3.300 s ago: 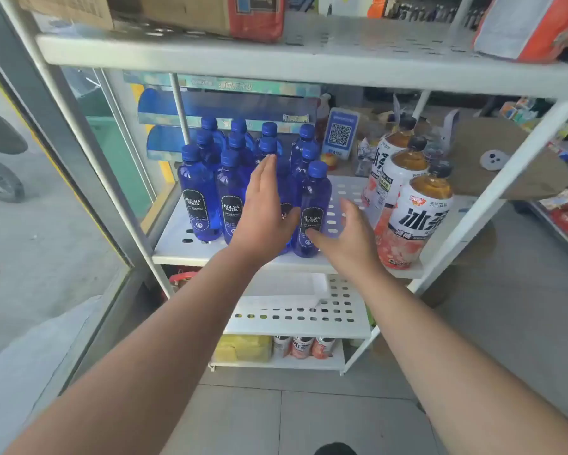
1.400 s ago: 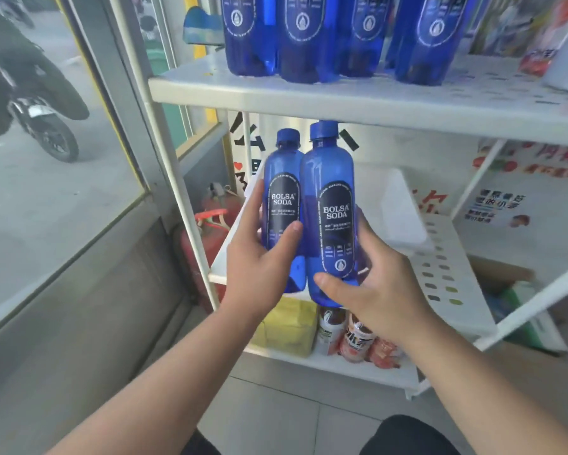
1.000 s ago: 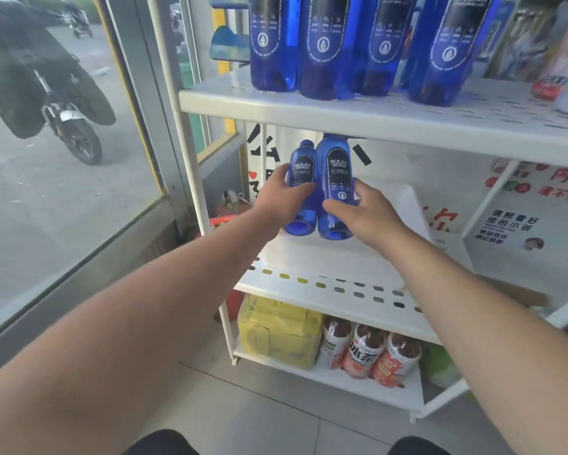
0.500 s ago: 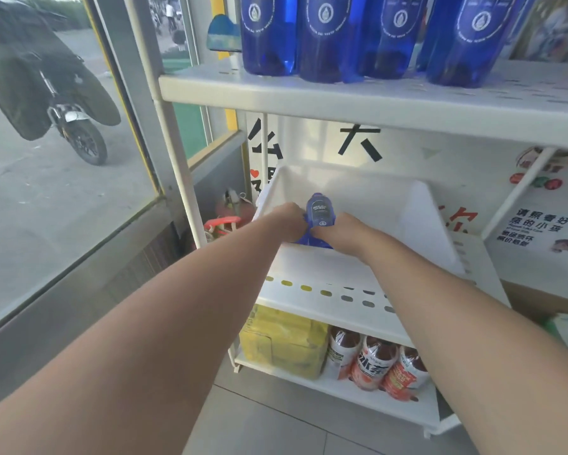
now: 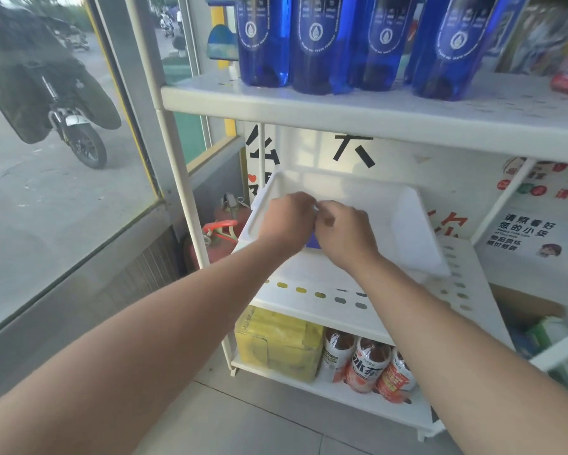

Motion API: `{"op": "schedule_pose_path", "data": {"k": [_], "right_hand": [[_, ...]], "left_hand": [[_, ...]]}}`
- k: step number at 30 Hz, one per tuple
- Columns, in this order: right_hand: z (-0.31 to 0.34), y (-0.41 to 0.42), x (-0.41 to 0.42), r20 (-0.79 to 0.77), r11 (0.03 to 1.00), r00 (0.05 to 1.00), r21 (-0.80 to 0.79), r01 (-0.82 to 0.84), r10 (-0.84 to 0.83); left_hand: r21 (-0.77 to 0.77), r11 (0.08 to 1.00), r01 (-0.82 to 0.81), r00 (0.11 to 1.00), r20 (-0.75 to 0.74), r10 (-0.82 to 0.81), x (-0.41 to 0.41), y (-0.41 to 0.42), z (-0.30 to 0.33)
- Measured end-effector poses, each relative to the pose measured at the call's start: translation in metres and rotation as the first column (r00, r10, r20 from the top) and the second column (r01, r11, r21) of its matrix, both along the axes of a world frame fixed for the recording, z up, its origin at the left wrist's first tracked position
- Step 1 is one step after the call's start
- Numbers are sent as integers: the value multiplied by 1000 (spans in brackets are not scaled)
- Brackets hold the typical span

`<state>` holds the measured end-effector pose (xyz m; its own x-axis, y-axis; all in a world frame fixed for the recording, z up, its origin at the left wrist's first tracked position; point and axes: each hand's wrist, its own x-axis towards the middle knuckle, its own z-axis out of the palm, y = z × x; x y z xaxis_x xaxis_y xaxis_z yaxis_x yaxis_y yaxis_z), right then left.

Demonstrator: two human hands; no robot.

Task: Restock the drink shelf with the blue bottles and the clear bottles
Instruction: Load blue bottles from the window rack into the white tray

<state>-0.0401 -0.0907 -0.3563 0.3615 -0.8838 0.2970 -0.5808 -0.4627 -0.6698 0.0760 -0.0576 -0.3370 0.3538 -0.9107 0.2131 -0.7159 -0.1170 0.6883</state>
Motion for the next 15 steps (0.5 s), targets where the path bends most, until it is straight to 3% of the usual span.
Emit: {"op": "schedule_pose_path", "data": {"k": [3,8,12,15], "right_hand": [[33,29,-18,204,971,973,-232,-65,113],[99,69,-43,233,759,947,-651,-16,220],[152,76,-43,340,748,904,-663,35,259],[190,62,-30,395,809,899,-582,85,190]], "left_hand": [[-276,960,44,991,-109,-77,-13,36,30],[-591,782,200,978,73,-195,-27,82,90],[-741,644,190,982,142,-127,-28,85,144],[-816,576,55,998,67,0,-3,67,182]]}}
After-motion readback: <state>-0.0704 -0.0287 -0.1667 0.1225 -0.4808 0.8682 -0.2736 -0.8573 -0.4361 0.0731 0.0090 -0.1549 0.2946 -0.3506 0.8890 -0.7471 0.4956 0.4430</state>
